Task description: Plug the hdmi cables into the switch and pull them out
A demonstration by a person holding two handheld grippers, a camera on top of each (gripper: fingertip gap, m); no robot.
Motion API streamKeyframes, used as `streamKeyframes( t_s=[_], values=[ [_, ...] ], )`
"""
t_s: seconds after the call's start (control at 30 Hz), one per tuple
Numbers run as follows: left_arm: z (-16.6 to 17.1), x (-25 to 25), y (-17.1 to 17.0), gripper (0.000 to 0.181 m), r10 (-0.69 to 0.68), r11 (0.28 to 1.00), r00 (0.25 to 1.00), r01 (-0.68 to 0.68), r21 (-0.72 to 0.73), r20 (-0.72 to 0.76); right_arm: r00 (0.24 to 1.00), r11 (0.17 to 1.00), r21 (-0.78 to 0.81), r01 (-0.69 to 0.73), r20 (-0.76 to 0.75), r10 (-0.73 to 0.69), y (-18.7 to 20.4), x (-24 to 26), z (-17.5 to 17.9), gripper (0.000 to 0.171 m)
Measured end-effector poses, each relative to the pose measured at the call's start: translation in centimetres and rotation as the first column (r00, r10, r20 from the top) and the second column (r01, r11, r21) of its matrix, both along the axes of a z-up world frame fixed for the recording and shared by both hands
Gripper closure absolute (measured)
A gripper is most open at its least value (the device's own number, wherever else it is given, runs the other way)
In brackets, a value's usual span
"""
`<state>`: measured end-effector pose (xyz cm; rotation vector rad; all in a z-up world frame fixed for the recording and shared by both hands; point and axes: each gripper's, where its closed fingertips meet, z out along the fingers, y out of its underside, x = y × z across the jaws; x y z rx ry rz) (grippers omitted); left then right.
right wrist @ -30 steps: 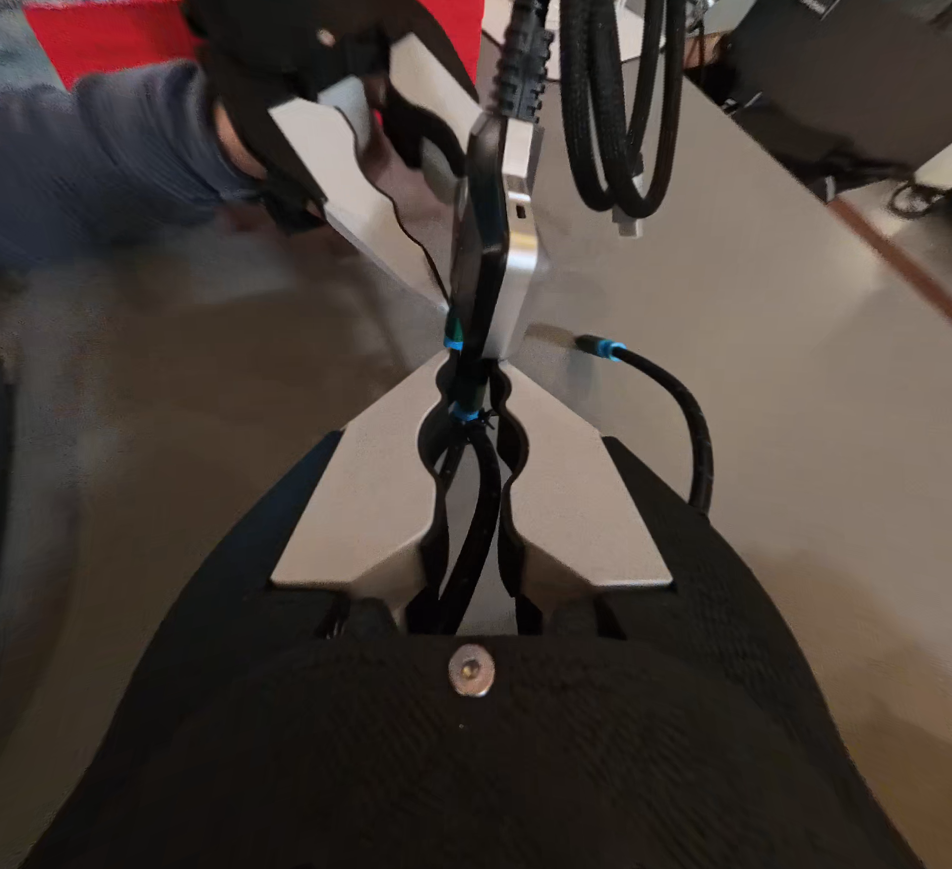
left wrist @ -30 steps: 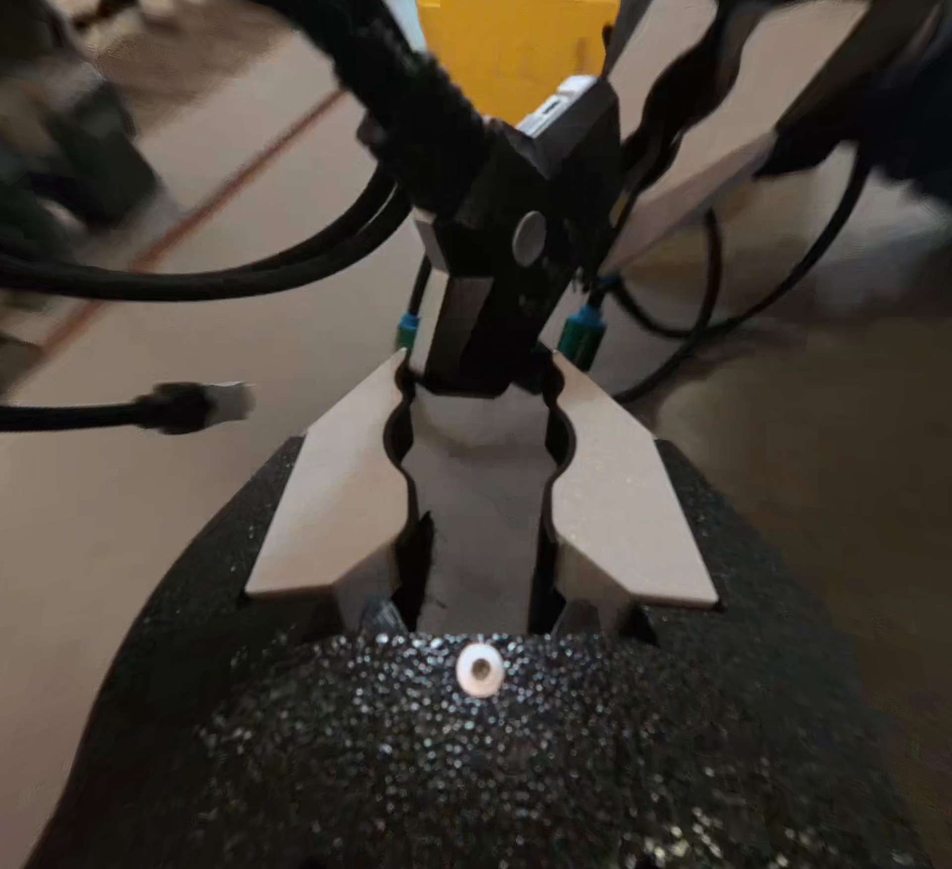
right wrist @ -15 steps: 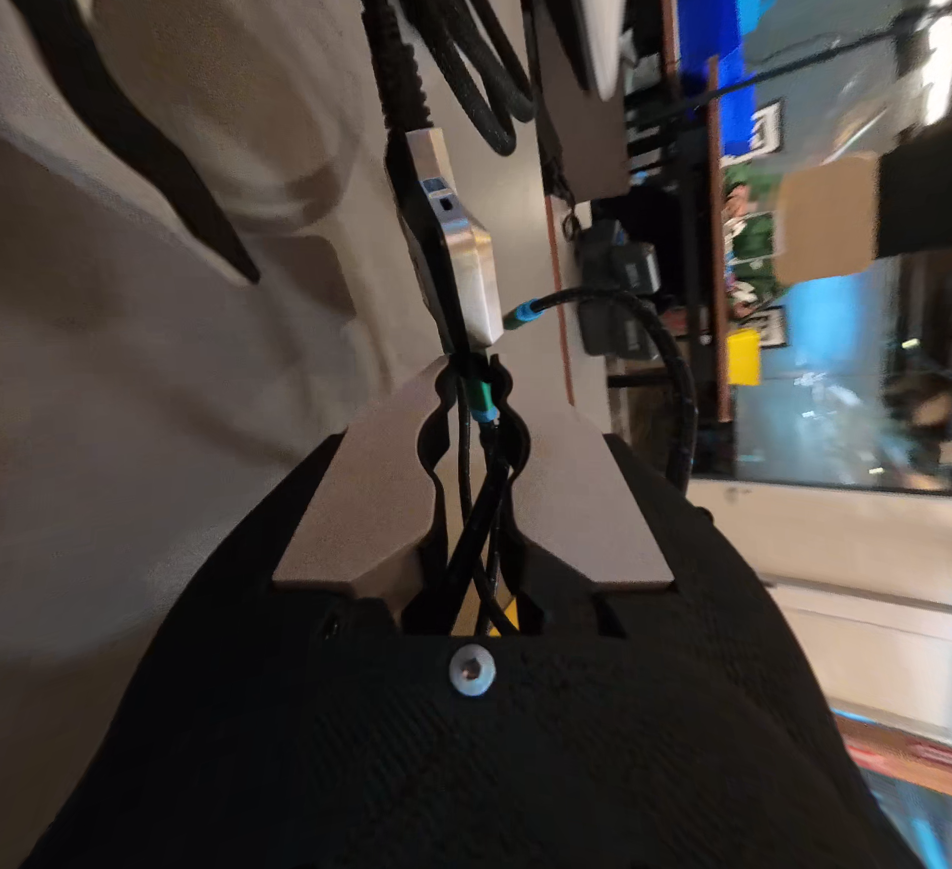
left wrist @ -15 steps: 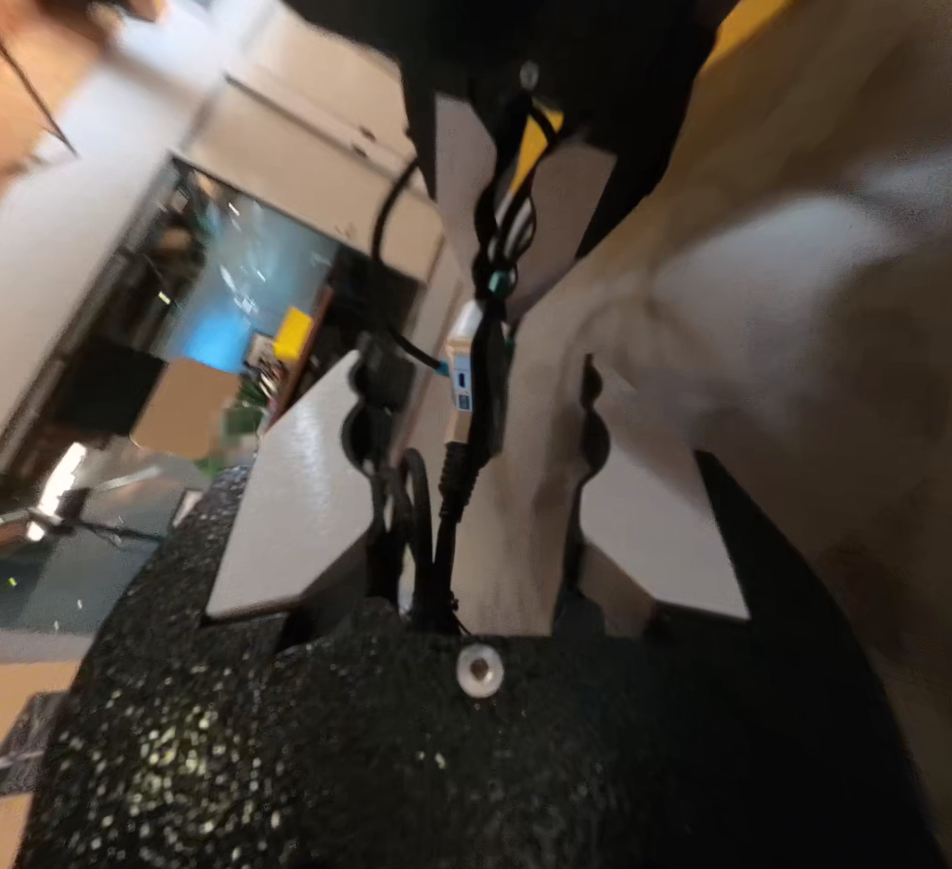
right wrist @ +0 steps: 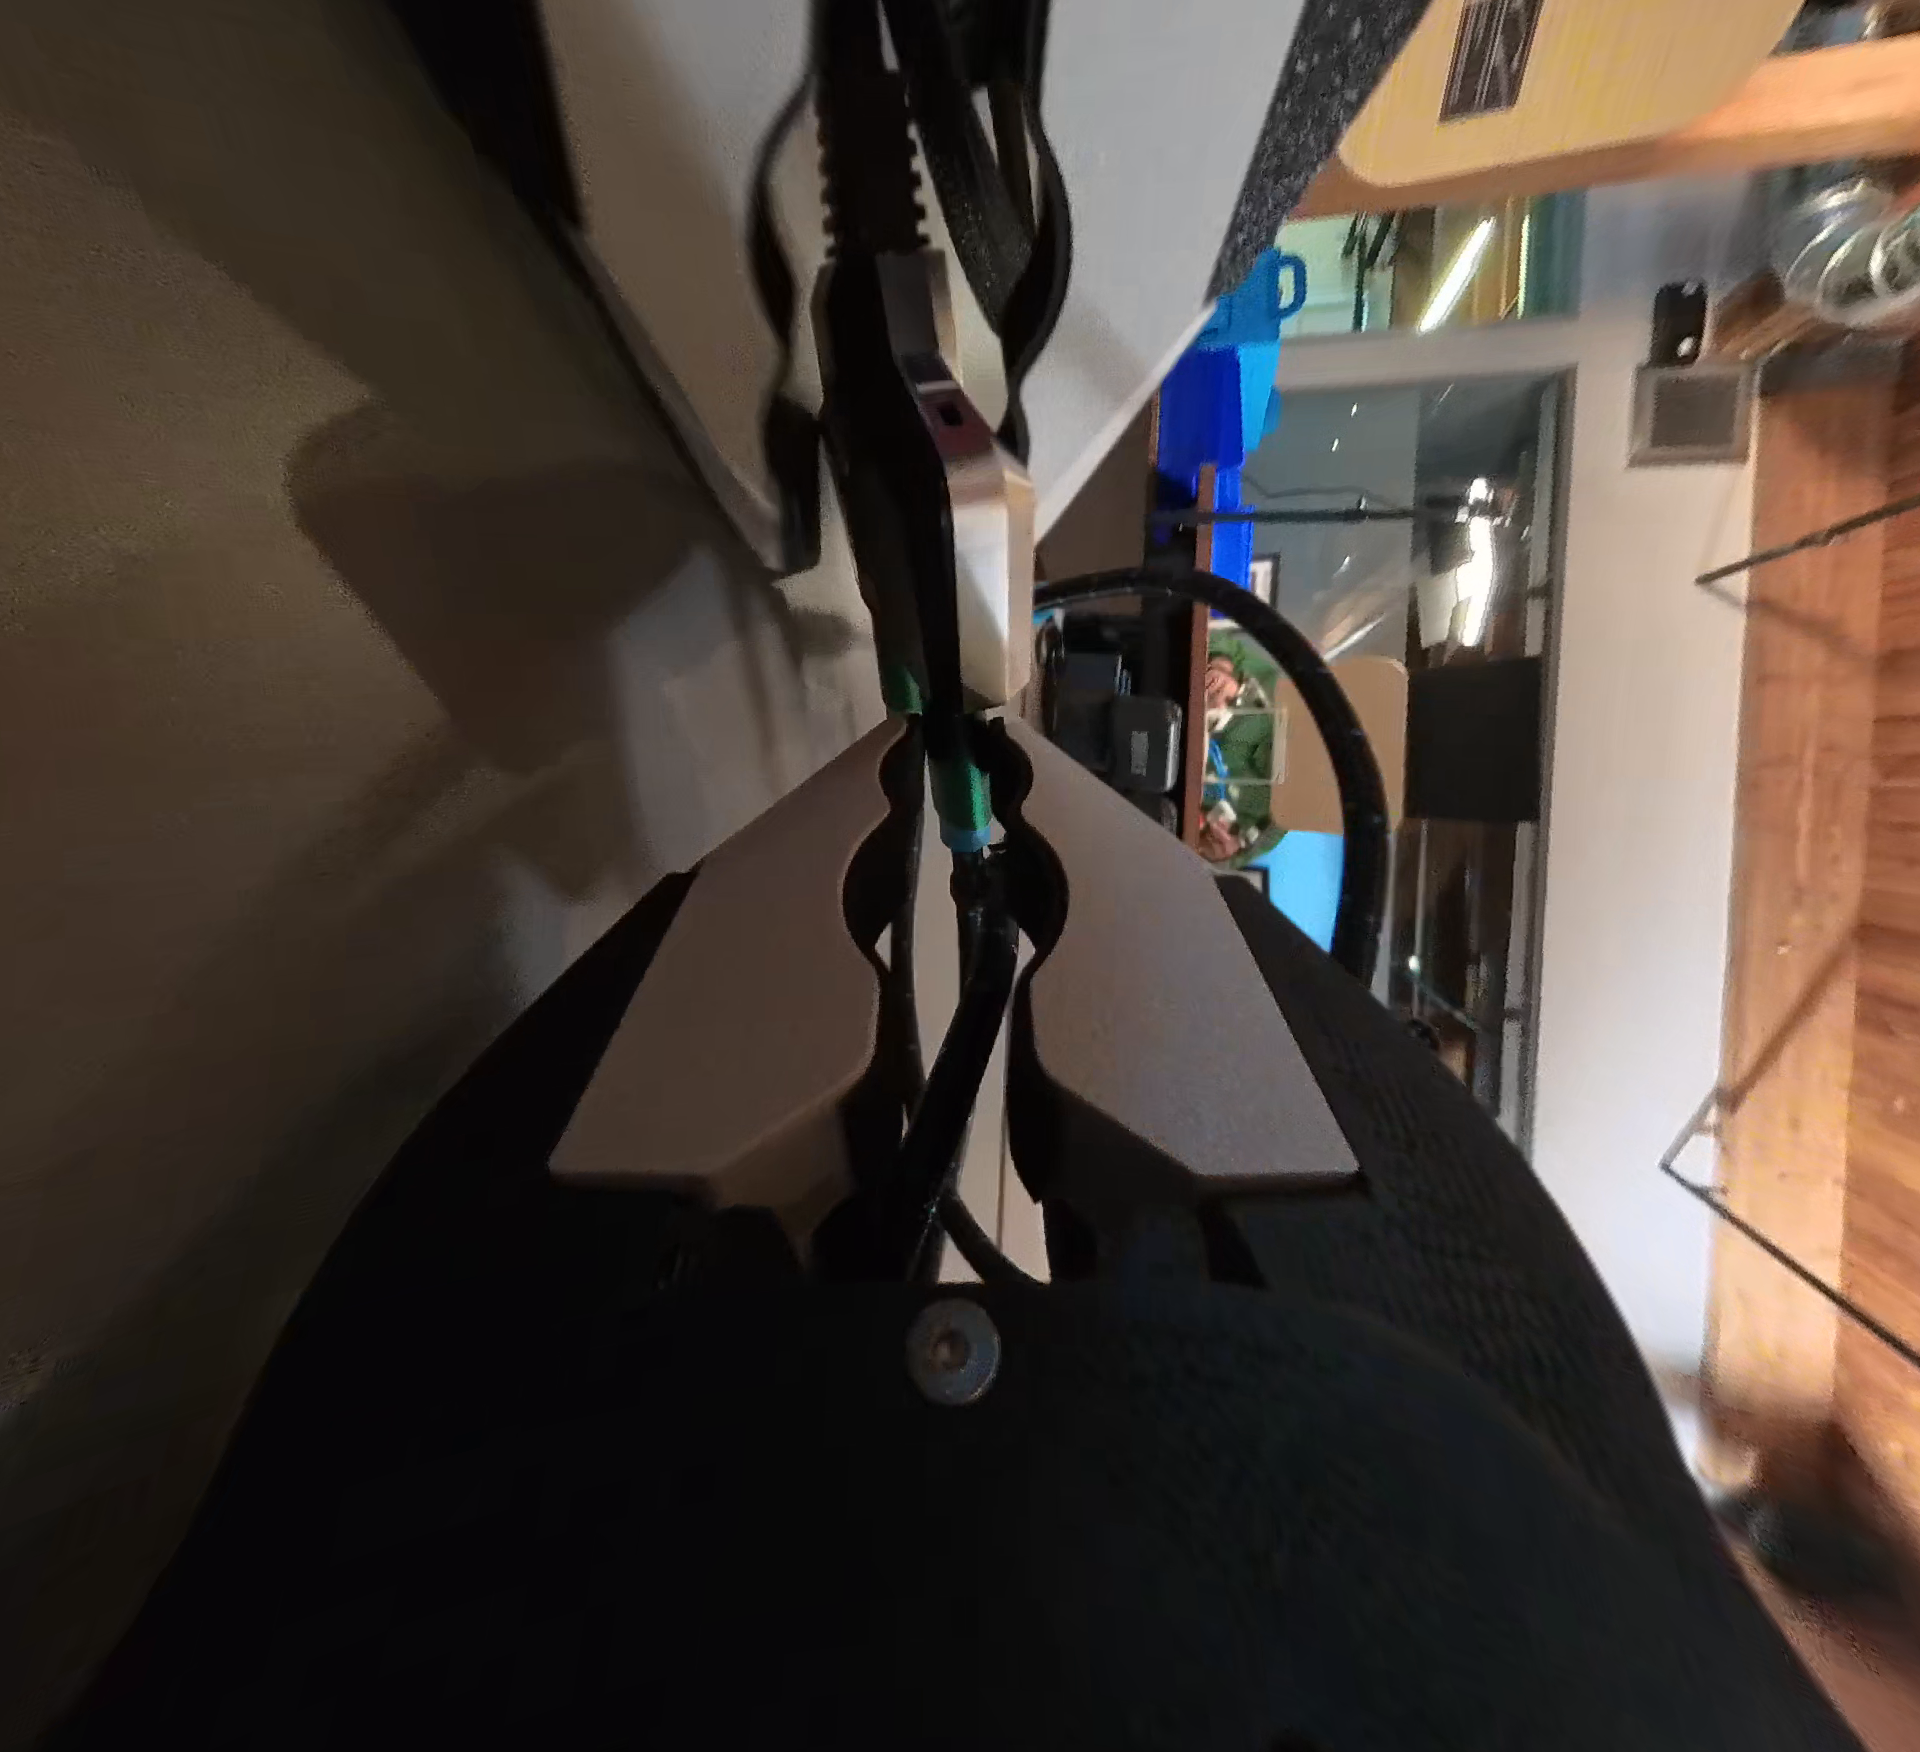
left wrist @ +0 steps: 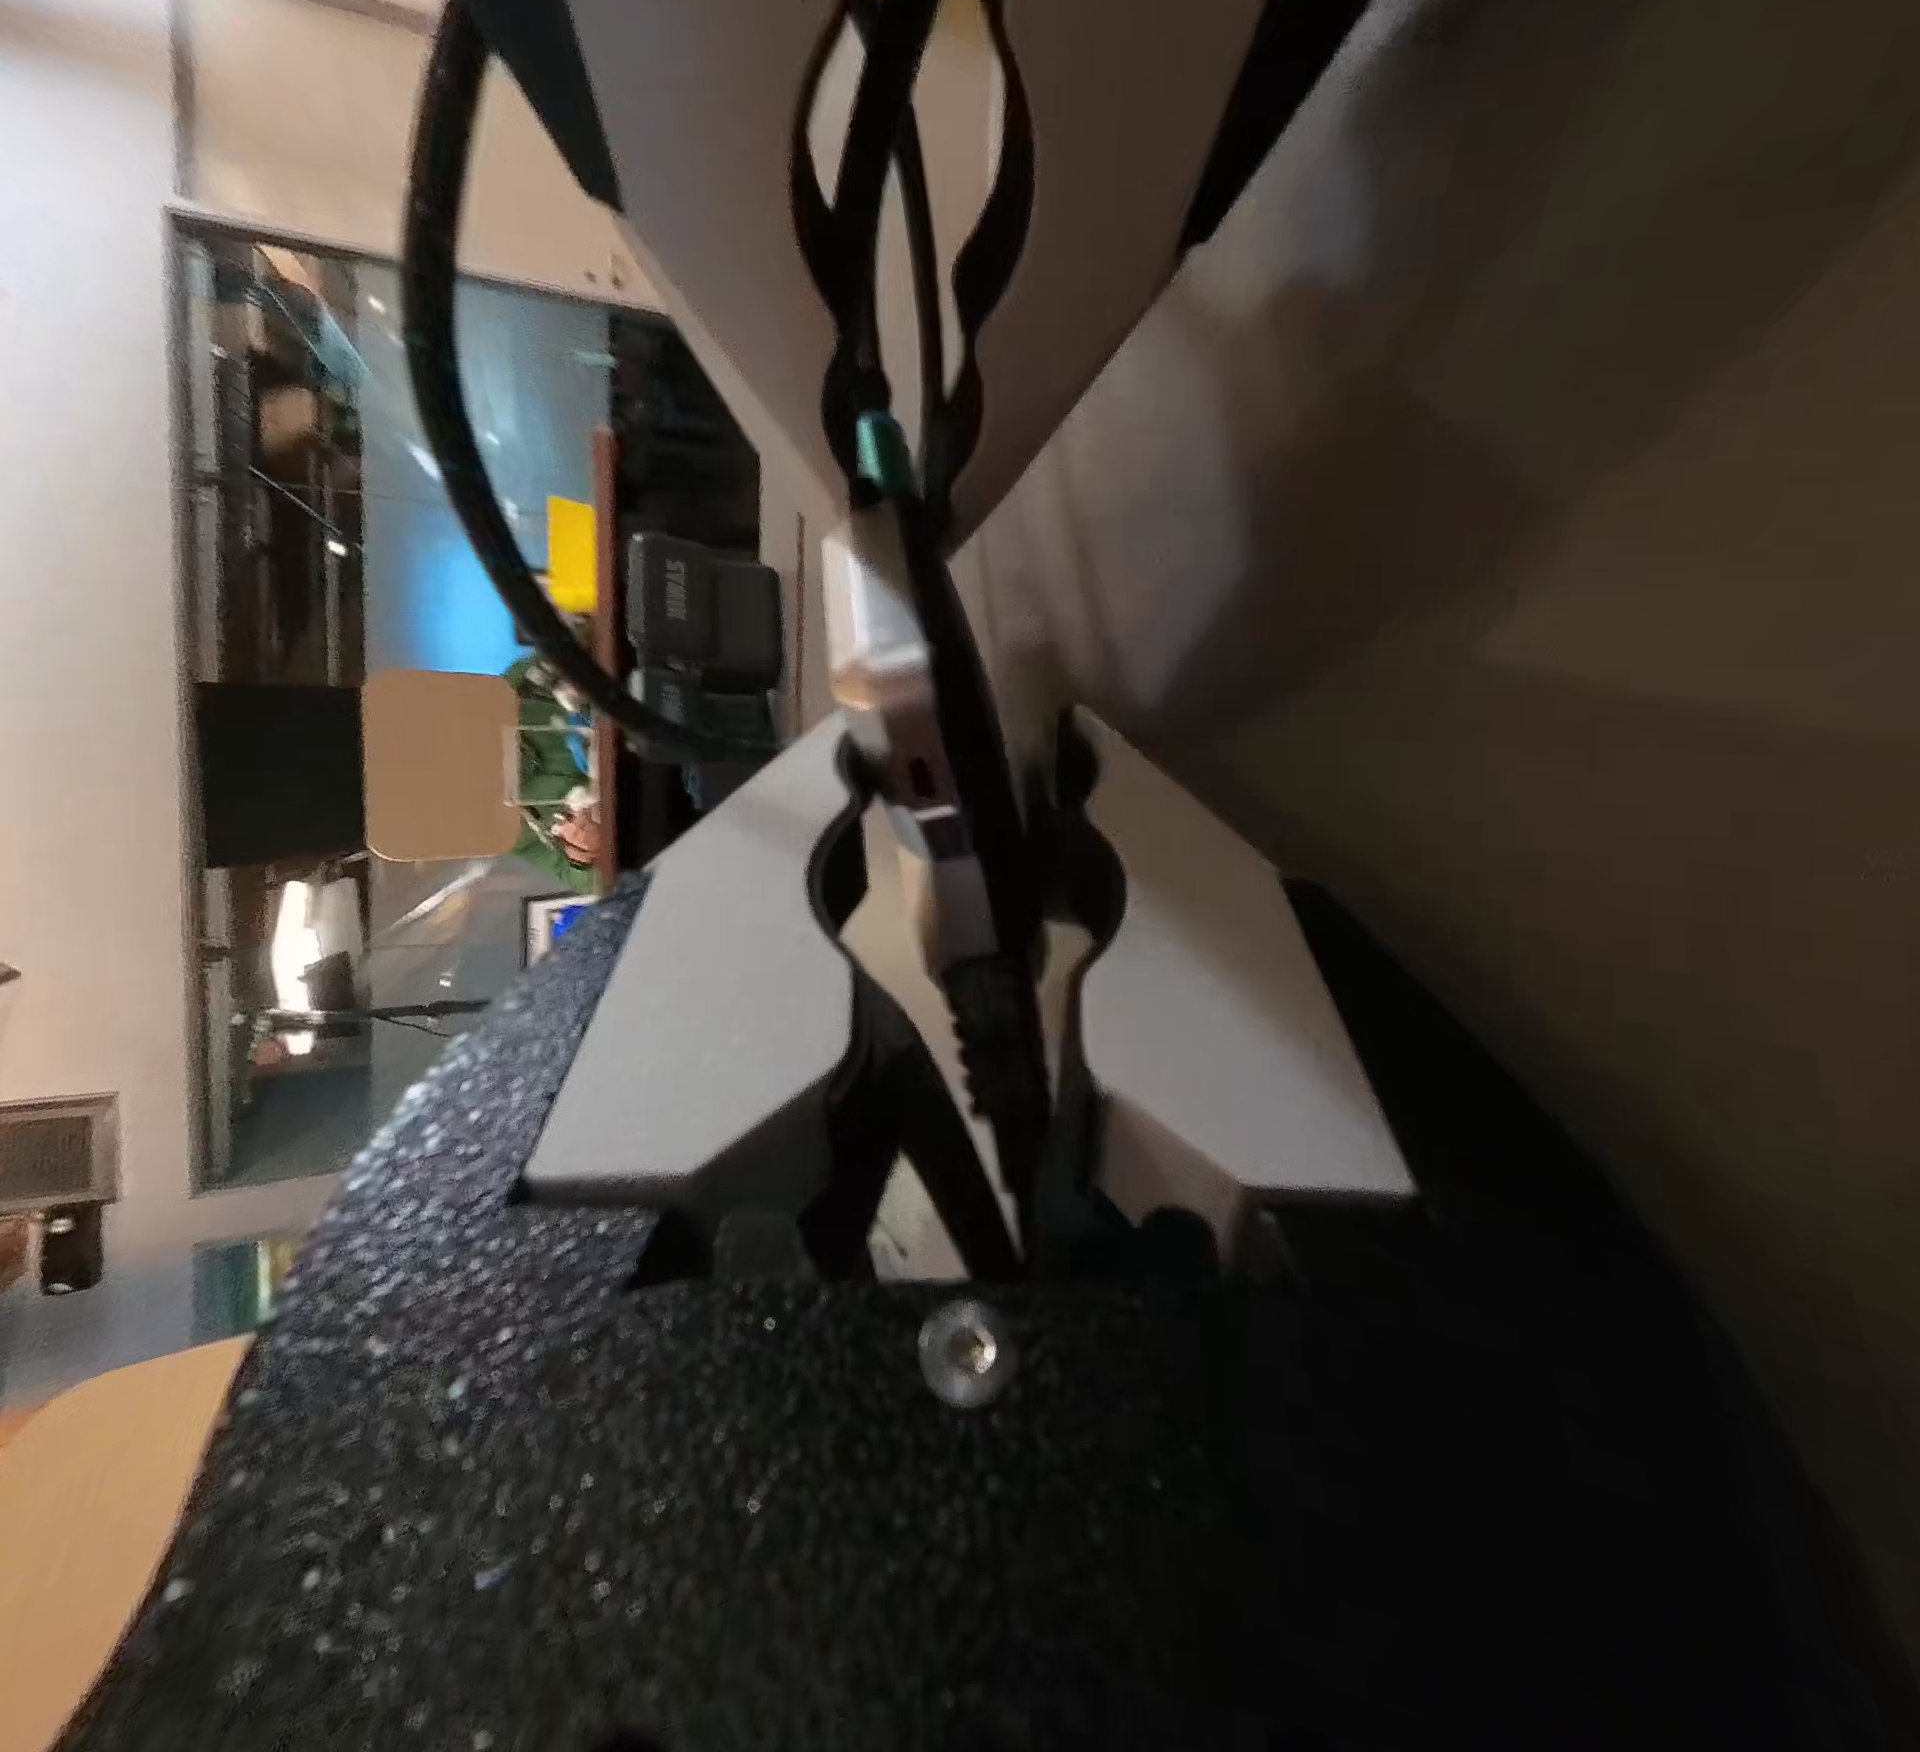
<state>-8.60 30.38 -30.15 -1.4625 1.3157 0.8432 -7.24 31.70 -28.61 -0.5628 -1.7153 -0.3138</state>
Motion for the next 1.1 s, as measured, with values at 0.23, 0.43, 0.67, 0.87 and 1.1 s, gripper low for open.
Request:
streamKeyframes(
  t_s=[0.23,0.43,0.67,0.87,1.1],
  values=[
    [-0.2,0.1,0.0,0.16,-0.053,0.998,0.998,0.054,0.027,-0.03,0.998,0.991,0.12,-0.065,0.005,0.065,-0.4,-0.9,-0.6,0.133],
    [0.2,0.5,-0.4,0.16,-0.107,0.994,0.993,0.106,0.036,0.047,0.998,0.991,0.119,-0.054,0.028,0.051,-0.2,-0.9,-1.0,0.145],
    [0.2,1.5,-1.1,0.16,-0.17,0.985,0.984,0.168,0.033,0.055,0.999,0.991,0.126,-0.047,-0.011,0.048,-0.7,-1.5,-0.8,0.157],
    [-0.1,1.3,-1.2,0.16,-0.169,0.985,0.985,0.169,0.026,0.033,0.999,0.992,0.122,-0.038,-0.024,0.041,-0.6,-1.5,-0.8,0.166],
    [-0.1,1.0,-1.3,0.16,-0.164,0.986,0.986,0.164,0.02,0.021,0.998,0.994,0.095,-0.056,-0.029,0.059,-0.6,-1.6,-0.9,0.167]
  ],
)
